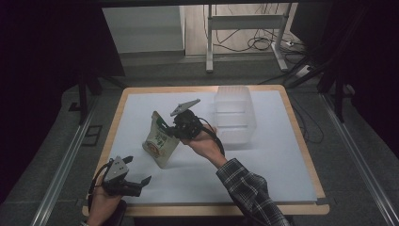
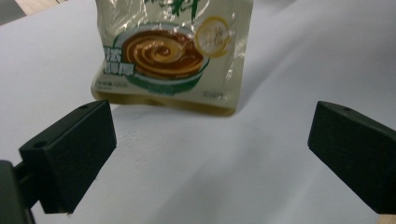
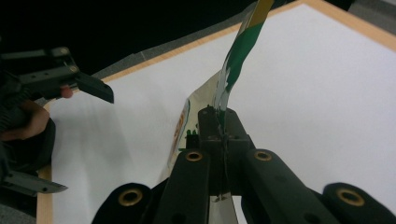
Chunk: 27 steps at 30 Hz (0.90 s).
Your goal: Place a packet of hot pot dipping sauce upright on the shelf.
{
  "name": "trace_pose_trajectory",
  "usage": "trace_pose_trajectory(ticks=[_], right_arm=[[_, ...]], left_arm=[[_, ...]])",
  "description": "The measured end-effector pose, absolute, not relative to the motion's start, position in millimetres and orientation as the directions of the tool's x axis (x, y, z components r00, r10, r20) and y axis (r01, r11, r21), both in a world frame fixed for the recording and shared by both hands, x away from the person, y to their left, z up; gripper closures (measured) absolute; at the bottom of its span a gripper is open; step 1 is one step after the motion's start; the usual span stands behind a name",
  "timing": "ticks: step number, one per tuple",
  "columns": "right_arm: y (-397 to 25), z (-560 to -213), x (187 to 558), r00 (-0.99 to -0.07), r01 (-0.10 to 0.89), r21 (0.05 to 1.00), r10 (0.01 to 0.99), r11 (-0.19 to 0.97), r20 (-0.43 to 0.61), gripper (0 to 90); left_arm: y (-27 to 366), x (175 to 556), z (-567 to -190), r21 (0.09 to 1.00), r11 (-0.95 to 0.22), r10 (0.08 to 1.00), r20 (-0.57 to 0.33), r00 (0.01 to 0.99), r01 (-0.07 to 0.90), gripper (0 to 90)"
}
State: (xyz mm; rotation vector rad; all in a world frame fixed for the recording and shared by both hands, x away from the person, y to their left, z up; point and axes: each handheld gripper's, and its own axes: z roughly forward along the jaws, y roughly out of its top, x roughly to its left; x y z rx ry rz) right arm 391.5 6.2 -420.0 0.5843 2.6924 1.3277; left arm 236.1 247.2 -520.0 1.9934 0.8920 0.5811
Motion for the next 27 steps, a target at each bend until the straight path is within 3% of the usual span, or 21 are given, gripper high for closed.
trace_pose_trajectory(ticks=[9, 27], right_arm=[[6.8, -394.2, 386.0, -0.931, 0.246, 0.790, 0.363, 0.562, 0.032, 89.6], [-21.3, -372.7, 403.9, -0.915, 0.248, 0.798, 0.403, 0.549, 0.007, 89.5]], left_arm=[[247.0, 236.0, -520.1, 0.847, -0.381, 0.768, 0.067, 0.636, 0.371, 0.9], [246.8, 236.2, -520.3, 0.846, -0.382, 0.768, 0.067, 0.636, 0.373, 0.9]])
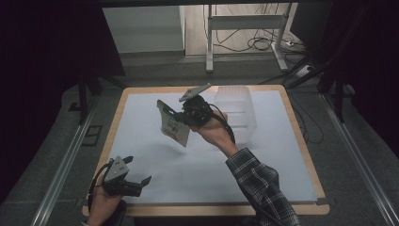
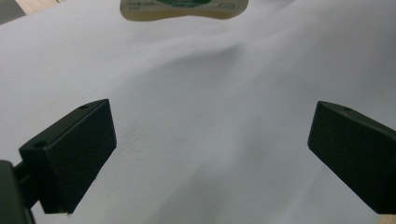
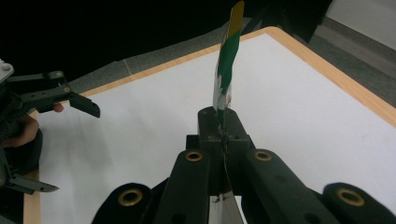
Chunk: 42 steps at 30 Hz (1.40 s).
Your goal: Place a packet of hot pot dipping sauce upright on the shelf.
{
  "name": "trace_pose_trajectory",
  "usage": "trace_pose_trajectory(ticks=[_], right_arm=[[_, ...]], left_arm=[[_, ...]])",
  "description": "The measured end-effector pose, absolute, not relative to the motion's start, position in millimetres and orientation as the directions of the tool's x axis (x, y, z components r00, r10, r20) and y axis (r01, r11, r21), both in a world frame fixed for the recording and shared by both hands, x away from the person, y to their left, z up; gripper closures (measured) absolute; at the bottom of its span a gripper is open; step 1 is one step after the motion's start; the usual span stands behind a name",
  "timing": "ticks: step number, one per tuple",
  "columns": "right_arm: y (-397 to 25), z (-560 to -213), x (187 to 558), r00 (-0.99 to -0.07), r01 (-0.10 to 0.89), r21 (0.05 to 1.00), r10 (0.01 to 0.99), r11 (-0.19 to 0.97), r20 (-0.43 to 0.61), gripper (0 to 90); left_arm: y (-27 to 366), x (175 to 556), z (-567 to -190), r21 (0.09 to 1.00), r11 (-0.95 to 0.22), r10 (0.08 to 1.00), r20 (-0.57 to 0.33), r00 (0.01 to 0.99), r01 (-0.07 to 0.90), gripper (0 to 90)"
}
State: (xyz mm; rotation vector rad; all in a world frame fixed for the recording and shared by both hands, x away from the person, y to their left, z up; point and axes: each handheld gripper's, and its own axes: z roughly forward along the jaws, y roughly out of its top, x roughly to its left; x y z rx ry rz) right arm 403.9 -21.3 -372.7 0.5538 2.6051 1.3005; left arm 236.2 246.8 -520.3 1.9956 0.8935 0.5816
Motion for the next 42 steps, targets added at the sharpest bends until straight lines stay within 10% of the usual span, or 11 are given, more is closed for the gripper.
trace_pose_trajectory(ticks=[42], right_arm=[[-126.9, -338.3, 454.3, -0.827, 0.284, 0.793, 0.557, 0.539, -0.083, 89.6]], left_arm=[[245.6, 236.3, -521.1, 0.841, -0.388, 0.767, 0.068, 0.638, 0.377, 0.9]])
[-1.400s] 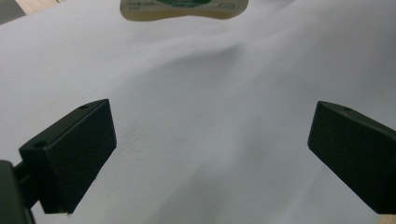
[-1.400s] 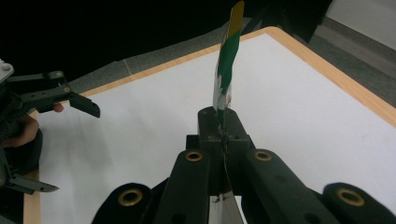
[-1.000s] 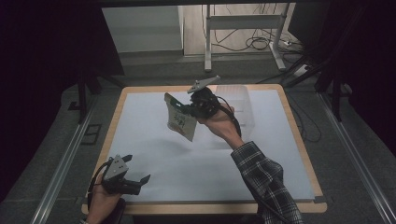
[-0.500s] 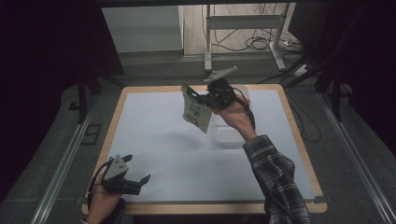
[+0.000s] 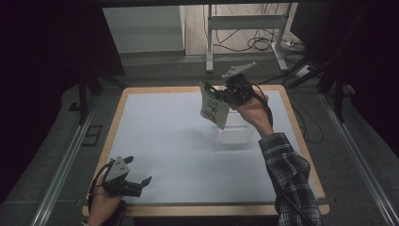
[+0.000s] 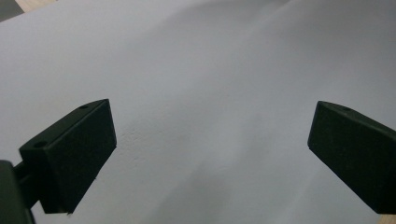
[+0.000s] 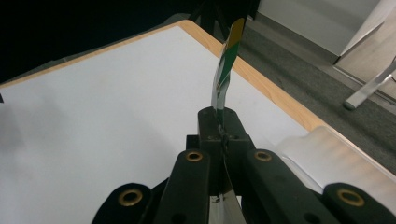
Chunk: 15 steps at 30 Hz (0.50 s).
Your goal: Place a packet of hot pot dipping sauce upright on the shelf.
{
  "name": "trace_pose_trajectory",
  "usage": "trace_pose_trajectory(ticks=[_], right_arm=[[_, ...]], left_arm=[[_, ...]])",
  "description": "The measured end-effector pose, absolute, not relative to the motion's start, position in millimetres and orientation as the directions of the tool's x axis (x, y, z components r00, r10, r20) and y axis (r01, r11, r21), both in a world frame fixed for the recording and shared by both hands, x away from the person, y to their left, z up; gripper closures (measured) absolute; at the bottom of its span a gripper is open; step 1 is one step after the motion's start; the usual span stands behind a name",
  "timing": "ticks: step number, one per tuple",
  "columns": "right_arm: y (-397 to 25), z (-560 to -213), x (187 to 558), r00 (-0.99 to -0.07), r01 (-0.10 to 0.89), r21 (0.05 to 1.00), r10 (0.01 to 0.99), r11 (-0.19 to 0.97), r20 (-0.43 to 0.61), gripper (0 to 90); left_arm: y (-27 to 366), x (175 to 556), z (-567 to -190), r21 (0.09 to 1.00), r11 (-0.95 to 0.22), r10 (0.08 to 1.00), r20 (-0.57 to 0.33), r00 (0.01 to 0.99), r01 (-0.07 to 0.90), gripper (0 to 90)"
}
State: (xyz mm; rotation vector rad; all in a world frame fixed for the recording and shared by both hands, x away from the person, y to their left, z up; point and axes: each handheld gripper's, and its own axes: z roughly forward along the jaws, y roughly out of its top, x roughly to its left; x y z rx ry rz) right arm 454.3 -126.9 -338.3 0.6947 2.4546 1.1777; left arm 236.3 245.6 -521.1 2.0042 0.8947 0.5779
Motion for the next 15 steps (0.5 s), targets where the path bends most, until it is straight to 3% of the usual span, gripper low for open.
trace_pose_trajectory(ticks=[15], right_arm=[[-168.3, -339.2, 442.0, -0.821, 0.308, 0.775, 0.566, 0.552, -0.077, 89.6]], left_arm=[[244.8, 236.5, -521.6, 0.836, -0.396, 0.766, 0.072, 0.639, 0.380, 0.9]])
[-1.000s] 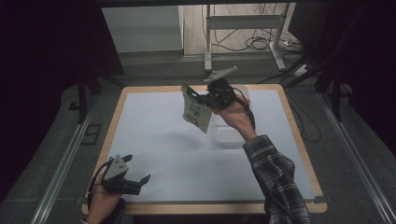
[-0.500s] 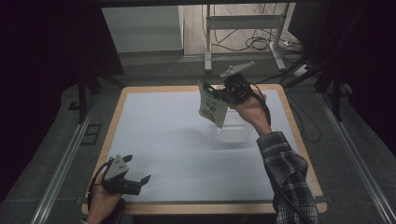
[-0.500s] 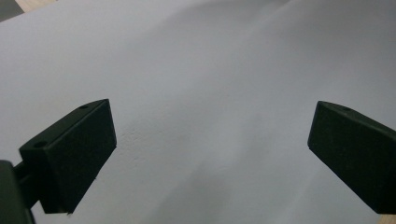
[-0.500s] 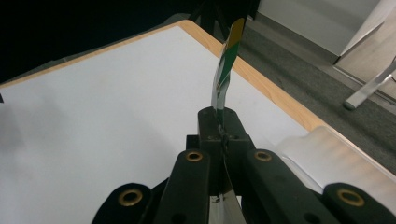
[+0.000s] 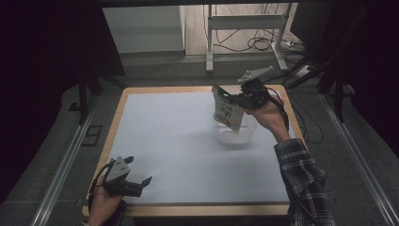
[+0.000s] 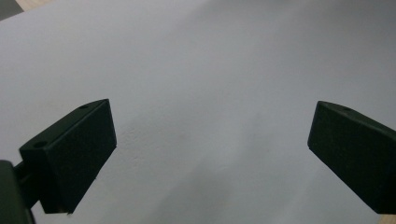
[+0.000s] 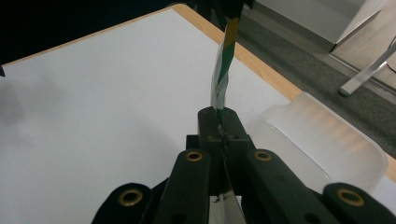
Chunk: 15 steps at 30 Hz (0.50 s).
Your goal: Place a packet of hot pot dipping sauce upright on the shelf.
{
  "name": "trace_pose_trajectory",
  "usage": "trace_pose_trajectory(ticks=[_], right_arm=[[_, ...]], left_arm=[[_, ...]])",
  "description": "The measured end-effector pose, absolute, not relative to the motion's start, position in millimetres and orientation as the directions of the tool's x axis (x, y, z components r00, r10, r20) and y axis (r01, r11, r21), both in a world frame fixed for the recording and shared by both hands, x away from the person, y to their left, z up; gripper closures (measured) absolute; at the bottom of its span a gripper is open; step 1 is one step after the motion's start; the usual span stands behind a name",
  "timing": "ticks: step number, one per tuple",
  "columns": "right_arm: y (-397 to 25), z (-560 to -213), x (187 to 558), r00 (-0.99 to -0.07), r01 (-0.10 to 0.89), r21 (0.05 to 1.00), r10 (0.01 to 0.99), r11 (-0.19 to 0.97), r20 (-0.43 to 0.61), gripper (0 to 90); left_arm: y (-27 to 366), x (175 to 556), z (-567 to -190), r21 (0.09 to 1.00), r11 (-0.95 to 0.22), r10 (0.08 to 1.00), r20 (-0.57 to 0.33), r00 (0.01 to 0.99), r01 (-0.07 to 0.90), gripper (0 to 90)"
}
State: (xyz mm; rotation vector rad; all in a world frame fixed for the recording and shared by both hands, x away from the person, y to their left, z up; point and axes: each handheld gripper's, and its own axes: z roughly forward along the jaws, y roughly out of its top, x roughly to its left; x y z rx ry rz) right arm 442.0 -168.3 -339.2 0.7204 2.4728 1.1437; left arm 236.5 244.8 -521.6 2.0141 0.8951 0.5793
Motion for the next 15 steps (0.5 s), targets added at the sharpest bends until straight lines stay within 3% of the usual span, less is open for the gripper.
trace_pose_trajectory(ticks=[15], right_arm=[[-200.1, -345.9, 432.9, -0.809, 0.341, 0.765, 0.585, 0.546, -0.057, 89.5]], left_arm=[[244.5, 236.7, -521.9, 0.835, -0.396, 0.767, 0.072, 0.638, 0.383, 0.9]])
